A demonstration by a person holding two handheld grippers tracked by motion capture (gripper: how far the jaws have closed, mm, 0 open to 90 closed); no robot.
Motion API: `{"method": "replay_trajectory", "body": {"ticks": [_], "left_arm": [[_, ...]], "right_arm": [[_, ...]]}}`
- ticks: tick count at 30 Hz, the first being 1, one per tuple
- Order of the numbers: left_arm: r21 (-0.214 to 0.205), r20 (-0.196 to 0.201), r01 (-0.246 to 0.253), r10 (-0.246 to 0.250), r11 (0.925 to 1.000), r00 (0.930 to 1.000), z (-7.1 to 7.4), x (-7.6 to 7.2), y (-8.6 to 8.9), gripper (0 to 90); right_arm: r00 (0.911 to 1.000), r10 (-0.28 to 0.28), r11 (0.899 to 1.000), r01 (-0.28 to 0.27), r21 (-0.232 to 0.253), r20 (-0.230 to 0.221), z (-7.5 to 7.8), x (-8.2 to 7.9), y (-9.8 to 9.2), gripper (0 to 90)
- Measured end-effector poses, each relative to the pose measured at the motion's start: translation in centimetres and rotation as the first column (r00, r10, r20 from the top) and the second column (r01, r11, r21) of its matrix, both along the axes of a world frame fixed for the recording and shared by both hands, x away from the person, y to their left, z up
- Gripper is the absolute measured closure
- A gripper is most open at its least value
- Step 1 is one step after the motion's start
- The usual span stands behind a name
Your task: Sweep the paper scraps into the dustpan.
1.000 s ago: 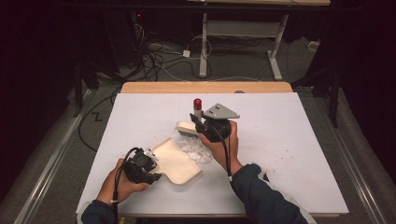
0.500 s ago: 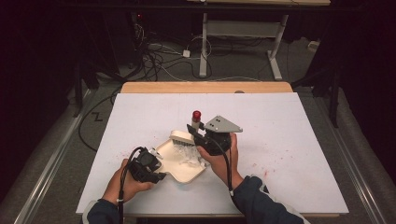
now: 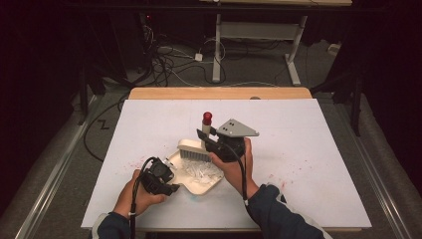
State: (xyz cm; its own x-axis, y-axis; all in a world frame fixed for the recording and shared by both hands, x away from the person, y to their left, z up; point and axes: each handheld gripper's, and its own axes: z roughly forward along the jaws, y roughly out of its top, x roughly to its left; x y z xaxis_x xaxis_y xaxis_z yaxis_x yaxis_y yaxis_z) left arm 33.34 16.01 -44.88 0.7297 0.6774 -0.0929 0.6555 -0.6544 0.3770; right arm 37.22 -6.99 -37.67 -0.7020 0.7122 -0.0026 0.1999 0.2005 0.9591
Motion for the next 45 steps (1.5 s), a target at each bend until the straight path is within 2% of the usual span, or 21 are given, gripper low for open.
{"method": "replay_trajectory", "body": {"ticks": [4, 7, 11, 15, 16, 19, 20, 23, 24, 27, 28, 33, 39, 45], "left_arm": [[0.004, -0.005, 0.01, -0.01, 0.9999, 0.9999, -0.1, 0.0, 0.1, 63.1], [0.004, -0.004, 0.011, -0.011, 0.9999, 0.9999, -0.1, 0.1, 0.1, 63.1], [0.009, -0.003, 0.011, -0.011, 0.9999, 0.9999, -0.1, 0.0, 0.0, 63.0], [0.013, -0.003, 0.015, -0.015, 0.9998, 0.9999, -0.1, -0.1, 0.0, 63.0], [0.012, -0.004, 0.016, -0.016, 0.9998, 0.9999, -0.1, -0.1, 0.0, 63.0], [0.011, -0.011, 0.019, -0.019, 0.9998, 0.9998, -0.1, -0.2, 0.0, 63.0], [0.013, -0.01, 0.021, -0.021, 0.9997, 0.9997, -0.1, -0.2, -0.1, 63.0], [0.016, -0.015, 0.025, -0.025, 0.9996, 0.9996, -0.1, -0.3, -0.2, 63.0], [0.017, -0.016, 0.025, -0.025, 0.9995, 0.9996, -0.1, -0.3, -0.2, 63.0], [0.025, -0.017, 0.027, -0.027, 0.9993, 0.9995, 0.0, -0.3, -0.4, 63.0], [0.028, -0.017, 0.029, -0.029, 0.9992, 0.9994, 0.0, -0.3, -0.4, 63.0], [0.019, -0.022, 0.033, -0.033, 0.9993, 0.9992, 0.1, -0.3, -0.8, 62.9], [0.022, -0.014, 0.034, -0.034, 0.9992, 0.9993, 0.2, -0.1, -1.6, 62.9], [0.062, -0.014, 0.038, -0.037, 0.9973, 0.9992, 0.5, -0.1, -1.9, 62.9]], "right_arm": [[0.9995, -0.032, 0.999, 0.032, 0.019, -0.002, 0.6, 0.8, -0.9, 70.0], [0.9977, -0.066, 0.997, 0.065, 0.046, 0.012, 1.6, 1.4, -2.3, 70.0], [0.9937, -0.107, 0.993, 0.106, 0.053, 0.032, 2.2, 1.6, -3.8, 70.0], [0.9881, -0.149, 0.989, 0.147, 0.033, 0.04, 2.1, 1.7, -4.9, 70.0], [0.985, -0.166, 0.986, 0.166, 0.002, 0.048, 1.7, 1.7, -5.5, 70.0], [0.9823, -0.182, 0.983, 0.183, -0.022, 0.045, 1.2, 1.4, -6.0, 70.0], [0.9819, -0.186, 0.982, 0.187, -0.036, 0.038, 0.9, 0.9, -6.6, 70.0], [0.984, -0.176, 0.984, 0.177, -0.036, 0.03, 0.8, 0.1, -7.0, 70.0], [0.9835, -0.177, 0.982, 0.179, -0.059, 0.039, 0.6, -0.6, -7.2, 70.0], [0.9844, -0.172, 0.981, 0.175, -0.08, 0.036, 0.4, -1.0, -7.3, 70.0], [0.9864, -0.164, 0.984, 0.164, -0.076, 0.003, 0.1, -1.3, -7.1, 70.0], [0.9914, -0.131, 0.988, 0.131, -0.086, 0.005, -0.1, -2.1, -6.3, 69.9], [0.9965, -0.082, 0.994, 0.081, -0.074, -0.016, -0.1, -3.2, -4.7, 69.8], [0.999, -0.038, 0.998, 0.037, -0.055, -0.023, -0.1, -3.6, -3.7, 69.9]]}}
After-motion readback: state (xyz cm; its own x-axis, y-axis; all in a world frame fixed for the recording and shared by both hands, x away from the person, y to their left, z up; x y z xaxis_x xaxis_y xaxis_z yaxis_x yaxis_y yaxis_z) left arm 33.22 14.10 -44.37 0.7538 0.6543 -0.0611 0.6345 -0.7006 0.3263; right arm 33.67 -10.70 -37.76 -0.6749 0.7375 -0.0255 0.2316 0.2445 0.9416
